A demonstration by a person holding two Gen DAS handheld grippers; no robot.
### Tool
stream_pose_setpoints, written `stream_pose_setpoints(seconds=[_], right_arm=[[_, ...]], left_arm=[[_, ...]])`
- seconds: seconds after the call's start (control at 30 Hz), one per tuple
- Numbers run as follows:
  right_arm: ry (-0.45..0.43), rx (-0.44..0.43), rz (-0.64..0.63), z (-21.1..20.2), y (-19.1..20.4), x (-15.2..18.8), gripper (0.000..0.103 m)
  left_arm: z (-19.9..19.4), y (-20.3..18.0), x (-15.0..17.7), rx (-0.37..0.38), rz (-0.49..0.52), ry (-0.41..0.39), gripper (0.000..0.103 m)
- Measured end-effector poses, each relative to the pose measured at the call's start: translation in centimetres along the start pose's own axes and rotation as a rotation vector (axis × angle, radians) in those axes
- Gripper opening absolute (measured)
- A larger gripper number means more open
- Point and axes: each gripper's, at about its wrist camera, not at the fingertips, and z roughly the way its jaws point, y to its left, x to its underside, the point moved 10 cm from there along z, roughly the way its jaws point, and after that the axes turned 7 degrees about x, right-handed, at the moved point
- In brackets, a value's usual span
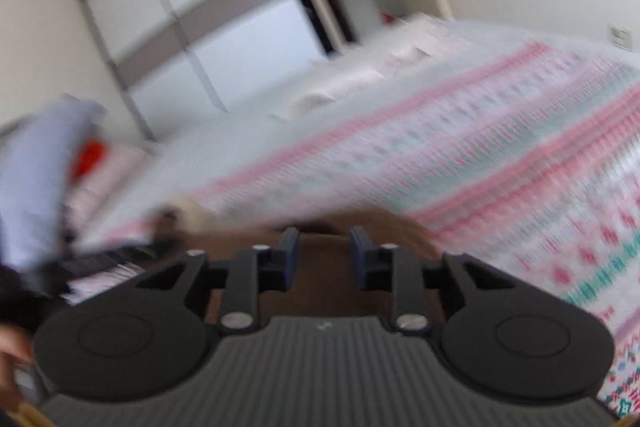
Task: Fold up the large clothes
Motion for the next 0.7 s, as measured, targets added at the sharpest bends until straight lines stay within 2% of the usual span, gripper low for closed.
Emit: stream_pose_setpoints(seconds=[0.1,0.23,0.3,0.37,0.43,0.7], right_arm=[[0.089,-0.081,0.197,2.7,-2.7,0.9,0.028],[0.075,-0.111,0.196,0.7,-2.4,-0.4,0.032],[0.056,-0.119,0.153,-1.5,-1.9,-1.7,0.035],[0.04,-0.108,0.081,-3.4,-1.2,-2.8,0.042],[0.036,-0.103,0.007,-5.4,-0.3,-3.2,0.043],[0.088,-0.118,-0.238,-12.3,2.5,-0.4,0.056]], left_arm=[[1.4,0.1,0.7,-0.058,0.046,0.029,0.061],[-1.7,-1.0,-0.1,-0.102,0.107,-0.035,0.061],[-4.2,-1.4,-0.3,-0.093,0.08,-0.059,0.06],[-6.8,-1.9,0.1,-0.08,0.054,-0.072,0.06],[-9.2,-2.7,1.0,-0.05,0.047,-0.072,0.06],[-16.9,-6.2,5.7,0.053,0.008,-0.013,0.06]])
